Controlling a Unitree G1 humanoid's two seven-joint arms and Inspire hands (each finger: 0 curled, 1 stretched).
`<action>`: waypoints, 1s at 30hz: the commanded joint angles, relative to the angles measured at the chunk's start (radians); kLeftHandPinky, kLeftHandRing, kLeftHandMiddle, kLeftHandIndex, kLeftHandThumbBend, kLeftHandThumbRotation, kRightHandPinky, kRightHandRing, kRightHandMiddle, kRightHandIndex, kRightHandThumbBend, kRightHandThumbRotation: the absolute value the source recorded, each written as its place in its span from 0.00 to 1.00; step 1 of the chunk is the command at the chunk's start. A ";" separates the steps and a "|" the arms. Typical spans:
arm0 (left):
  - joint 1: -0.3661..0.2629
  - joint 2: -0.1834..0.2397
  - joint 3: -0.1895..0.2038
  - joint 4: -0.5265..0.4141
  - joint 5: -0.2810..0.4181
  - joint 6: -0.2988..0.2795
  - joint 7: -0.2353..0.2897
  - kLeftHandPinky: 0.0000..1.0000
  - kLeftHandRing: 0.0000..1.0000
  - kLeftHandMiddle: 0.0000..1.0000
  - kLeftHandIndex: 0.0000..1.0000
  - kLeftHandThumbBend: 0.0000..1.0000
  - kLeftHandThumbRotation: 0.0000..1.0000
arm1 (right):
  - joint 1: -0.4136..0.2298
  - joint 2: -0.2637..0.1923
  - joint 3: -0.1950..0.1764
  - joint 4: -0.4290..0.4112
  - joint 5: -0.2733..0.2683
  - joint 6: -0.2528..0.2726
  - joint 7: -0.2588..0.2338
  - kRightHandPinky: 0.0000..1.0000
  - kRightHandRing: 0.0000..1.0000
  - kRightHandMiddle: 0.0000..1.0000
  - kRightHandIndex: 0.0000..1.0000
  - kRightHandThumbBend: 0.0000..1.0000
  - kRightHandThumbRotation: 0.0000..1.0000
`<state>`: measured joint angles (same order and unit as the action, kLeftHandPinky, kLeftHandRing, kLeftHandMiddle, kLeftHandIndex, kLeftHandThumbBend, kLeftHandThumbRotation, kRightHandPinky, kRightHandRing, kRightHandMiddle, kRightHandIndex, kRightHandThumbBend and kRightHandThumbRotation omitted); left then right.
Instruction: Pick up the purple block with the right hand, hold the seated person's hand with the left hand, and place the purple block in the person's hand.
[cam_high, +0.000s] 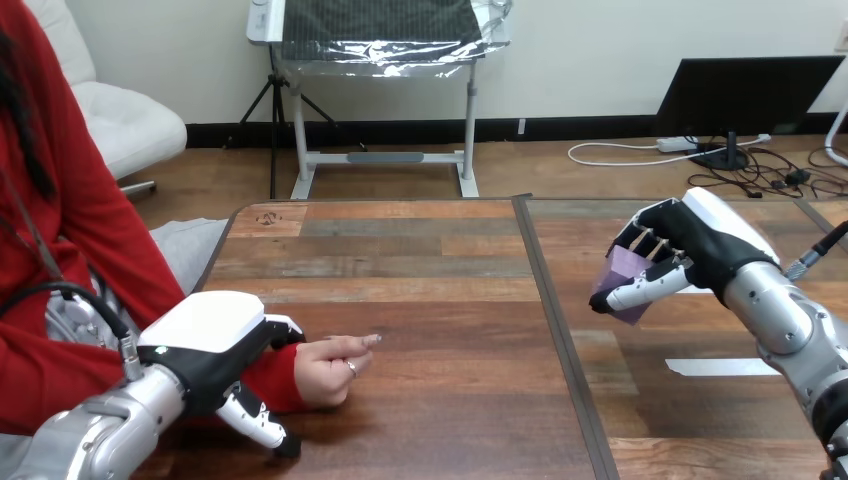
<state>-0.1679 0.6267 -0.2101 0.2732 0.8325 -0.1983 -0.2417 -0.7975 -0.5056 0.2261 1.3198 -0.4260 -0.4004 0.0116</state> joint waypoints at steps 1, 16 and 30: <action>-0.067 0.018 -0.033 0.056 0.028 0.024 0.017 0.75 0.78 0.78 0.76 0.97 0.25 | -0.048 -0.015 -0.021 -0.035 0.018 -0.020 -0.016 0.40 0.42 0.46 0.49 0.83 0.00; -0.105 0.025 -0.056 0.095 0.018 0.037 0.015 0.69 0.74 0.75 0.72 0.94 0.19 | -0.052 -0.015 -0.025 -0.042 0.022 -0.014 -0.015 0.40 0.42 0.46 0.49 0.83 0.00; -0.112 0.032 -0.062 0.094 0.008 0.047 0.008 0.62 0.70 0.73 0.71 0.93 0.20 | -0.054 -0.017 -0.026 -0.043 0.022 -0.009 -0.020 0.40 0.43 0.46 0.49 0.83 0.00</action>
<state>-0.2384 0.6269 -0.2600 0.3261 0.8306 -0.1726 -0.2404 -0.7975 -0.5073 0.2247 1.3183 -0.4255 -0.4003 0.0116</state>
